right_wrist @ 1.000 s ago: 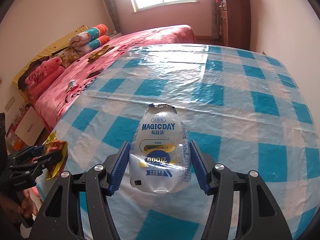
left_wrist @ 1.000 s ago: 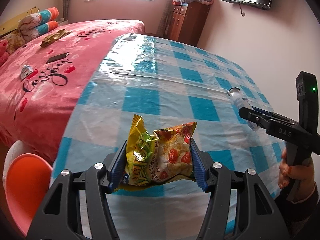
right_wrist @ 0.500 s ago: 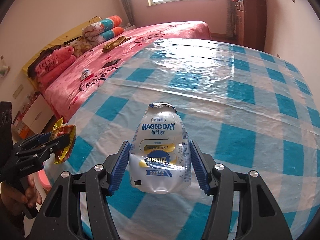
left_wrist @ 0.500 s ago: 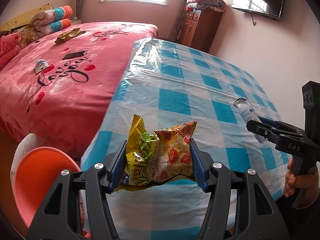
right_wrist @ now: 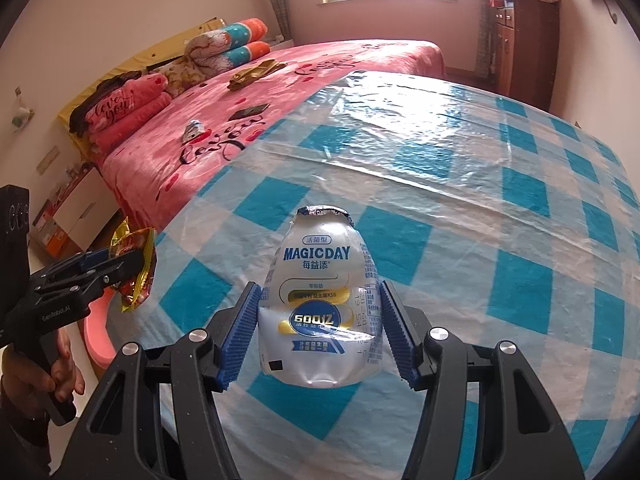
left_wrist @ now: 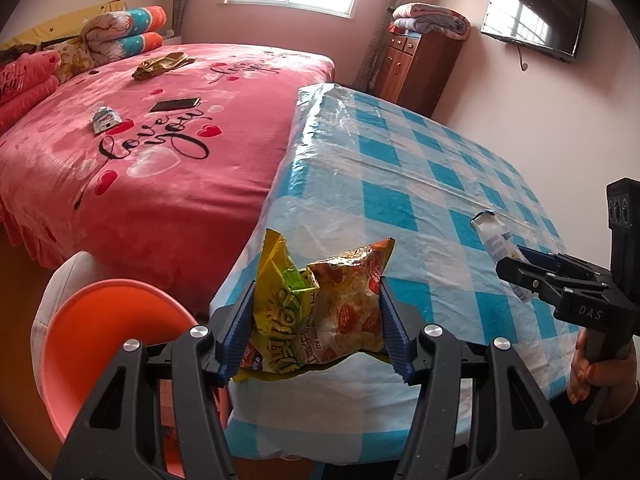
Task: Collect trash
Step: 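Carry the snack bag and yogurt bottle over the orange bucket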
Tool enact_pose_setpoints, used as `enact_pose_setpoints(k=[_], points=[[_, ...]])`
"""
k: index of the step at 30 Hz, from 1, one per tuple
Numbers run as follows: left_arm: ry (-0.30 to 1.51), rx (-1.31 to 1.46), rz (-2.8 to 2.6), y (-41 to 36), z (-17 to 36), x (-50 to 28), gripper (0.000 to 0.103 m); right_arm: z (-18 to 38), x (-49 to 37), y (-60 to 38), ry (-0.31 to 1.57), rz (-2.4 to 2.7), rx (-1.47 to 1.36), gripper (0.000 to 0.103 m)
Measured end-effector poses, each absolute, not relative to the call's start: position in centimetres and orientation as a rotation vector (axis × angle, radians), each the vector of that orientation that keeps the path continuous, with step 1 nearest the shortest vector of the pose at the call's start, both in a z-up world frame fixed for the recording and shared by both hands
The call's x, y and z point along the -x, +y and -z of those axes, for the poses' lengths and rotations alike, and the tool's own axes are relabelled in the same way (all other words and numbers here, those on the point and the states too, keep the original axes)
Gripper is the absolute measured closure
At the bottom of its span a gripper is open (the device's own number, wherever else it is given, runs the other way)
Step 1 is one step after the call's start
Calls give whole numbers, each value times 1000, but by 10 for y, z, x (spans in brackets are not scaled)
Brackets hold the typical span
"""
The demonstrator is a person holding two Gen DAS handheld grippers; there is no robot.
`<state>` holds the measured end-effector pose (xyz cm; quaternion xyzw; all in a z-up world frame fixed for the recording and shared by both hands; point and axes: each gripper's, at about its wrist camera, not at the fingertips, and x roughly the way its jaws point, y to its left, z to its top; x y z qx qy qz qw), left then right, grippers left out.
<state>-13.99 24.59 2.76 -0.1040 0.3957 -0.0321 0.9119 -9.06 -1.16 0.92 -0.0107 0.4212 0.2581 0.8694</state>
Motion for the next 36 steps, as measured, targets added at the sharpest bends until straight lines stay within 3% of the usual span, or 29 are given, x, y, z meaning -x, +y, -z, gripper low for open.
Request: enact_pose_setpoints(k=[10,17,28,33,36], points=[[805,309,132,248,-25,143,44,-7,94,2,892,-564,41,42],[834,267,222,207,-19,127,44,-6,92,-1,898,-555,34,43],[873,134,224,181,-13,123,17,1,89,-12,907,-561,18,43],[861,79,190,172,-11,126,18,1,89,-12,907,-561,18,43],[840,21,158,166,-10,129,32,2,89,-14,908,-552,11,43]])
